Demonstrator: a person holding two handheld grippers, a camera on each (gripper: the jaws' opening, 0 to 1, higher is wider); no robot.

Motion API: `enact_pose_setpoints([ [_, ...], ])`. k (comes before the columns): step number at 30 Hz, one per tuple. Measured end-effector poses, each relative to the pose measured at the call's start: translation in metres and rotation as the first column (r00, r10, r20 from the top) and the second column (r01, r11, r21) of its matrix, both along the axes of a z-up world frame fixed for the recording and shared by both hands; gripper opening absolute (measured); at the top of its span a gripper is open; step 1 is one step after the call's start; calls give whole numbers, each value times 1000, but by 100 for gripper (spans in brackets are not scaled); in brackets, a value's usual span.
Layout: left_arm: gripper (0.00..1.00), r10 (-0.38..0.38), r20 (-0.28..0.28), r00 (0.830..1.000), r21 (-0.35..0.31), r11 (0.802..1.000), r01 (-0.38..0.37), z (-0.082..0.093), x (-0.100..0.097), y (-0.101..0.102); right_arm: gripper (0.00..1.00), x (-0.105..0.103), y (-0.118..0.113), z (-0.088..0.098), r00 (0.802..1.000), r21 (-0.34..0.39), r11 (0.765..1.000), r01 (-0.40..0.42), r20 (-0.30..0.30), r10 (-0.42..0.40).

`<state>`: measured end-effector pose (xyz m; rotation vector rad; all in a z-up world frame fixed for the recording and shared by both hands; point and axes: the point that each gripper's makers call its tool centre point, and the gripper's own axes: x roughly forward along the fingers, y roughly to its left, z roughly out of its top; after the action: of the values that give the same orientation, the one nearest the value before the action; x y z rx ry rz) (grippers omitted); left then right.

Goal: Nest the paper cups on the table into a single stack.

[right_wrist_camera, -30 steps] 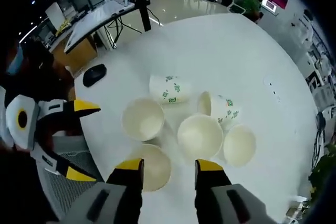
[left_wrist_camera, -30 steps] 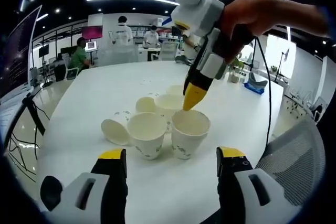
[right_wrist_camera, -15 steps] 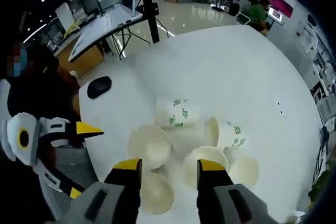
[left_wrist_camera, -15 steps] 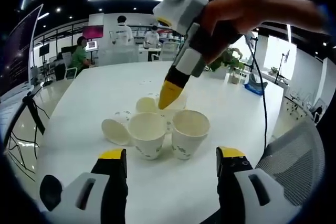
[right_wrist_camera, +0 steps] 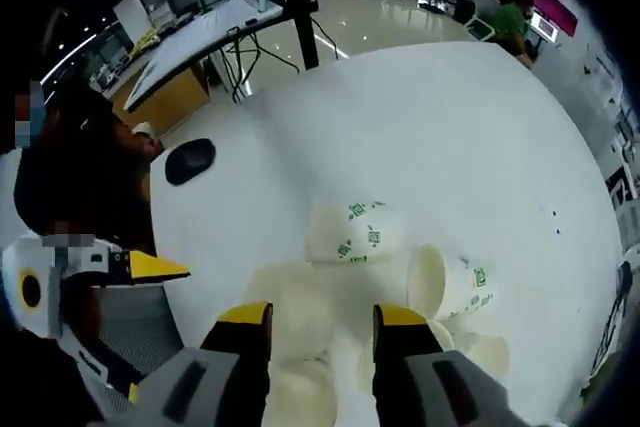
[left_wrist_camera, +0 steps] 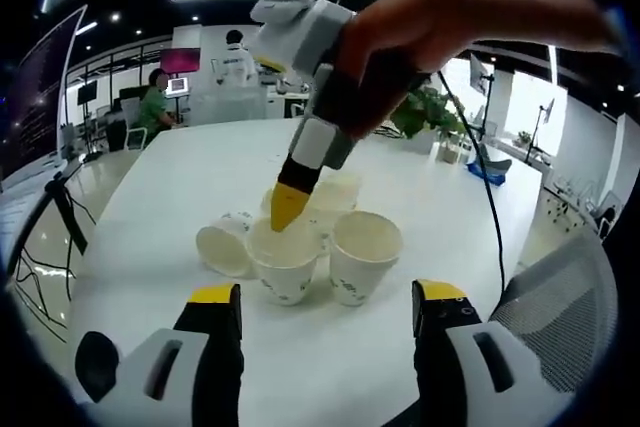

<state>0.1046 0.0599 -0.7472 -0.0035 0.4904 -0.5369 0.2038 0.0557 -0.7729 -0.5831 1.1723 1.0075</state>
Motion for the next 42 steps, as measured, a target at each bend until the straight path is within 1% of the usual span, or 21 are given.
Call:
enact_pose_setpoints([
  [4, 68, -4, 0, 1000, 1, 1000, 4, 0, 0, -1, 38, 3, 4, -11, 1000, -23, 1000, -20, -6, 20],
  [6, 68, -4, 0, 1000, 1, 1000, 4, -1, 0, -1, 36, 1, 2, -13, 999, -41, 998, -37, -10, 36],
  [7, 68, -4, -1, 1000, -1, 1000, 4, -1, 0, -1, 36, -1, -1, -16, 998, -60, 997, -58, -14, 57],
  [11, 68, -7, -3, 1000, 0, 1000, 7, -2, 0, -1, 35, 5, 3, -28, 997, -77, 994, -75, -23, 74],
  [12, 68, -7, -4, 1000, 1, 1000, 7, -2, 0, -1, 35, 4, 4, -24, 997, -81, 994, -79, -25, 77],
  [13, 68, -8, -3, 1000, 2, 1000, 8, -2, 0, -1, 34, 4, 4, -24, 997, -83, 993, -80, -26, 78],
  [15, 68, -10, -4, 1000, 1, 1000, 10, -2, -1, -2, 33, 5, 6, -32, 996, -93, 992, -87, -30, 84],
  [16, 68, -12, -5, 1000, 3, 1000, 12, -2, -1, -2, 33, 8, 9, -40, 996, -98, 991, -90, -33, 88],
  [17, 67, -13, -5, 1000, 1, 1000, 13, -1, -1, -2, 32, 9, 10, -44, 995, -100, 991, -91, -35, 88],
  [18, 67, -16, -6, 1000, 2, 1000, 16, -1, -2, -3, 31, 8, 10, -42, 995, -101, 991, -91, -37, 88],
  [23, 67, -28, -4, 1000, 7, 1000, 28, 1, -4, -5, 28, 0, 7, -48, 996, -110, 991, -81, -53, 76],
  [28, 67, -24, -5, 1000, 10, 1000, 24, 1, -4, -4, 22, 1, 4, -59, 996, -121, 990, -71, -64, 64],
  [32, 68, -15, -8, 1000, 11, 1000, 15, 1, -3, -1, 20, 0, 4, -59, 996, -127, 989, -71, -64, 63],
  [36, 68, -15, -8, 1000, 10, 1000, 15, 2, -3, -1, 15, 2, 3, -64, 997, -138, 988, -66, -59, 58],
  [38, 68, -17, -8, 1000, 10, 1000, 17, 2, -3, -1, 13, 2, 5, -67, 996, -139, 987, -78, -55, 71],
  [41, 68, -19, -8, 1000, 8, 1000, 19, 2, -3, -2, 8, 1, 3, -69, 995, -155, 984, -88, -53, 81],
  [42, 68, -20, -9, 1000, 8, 1000, 20, 2, -3, -2, 4, 4, 3, -71, 996, -156, 984, -88, -44, 82],
])
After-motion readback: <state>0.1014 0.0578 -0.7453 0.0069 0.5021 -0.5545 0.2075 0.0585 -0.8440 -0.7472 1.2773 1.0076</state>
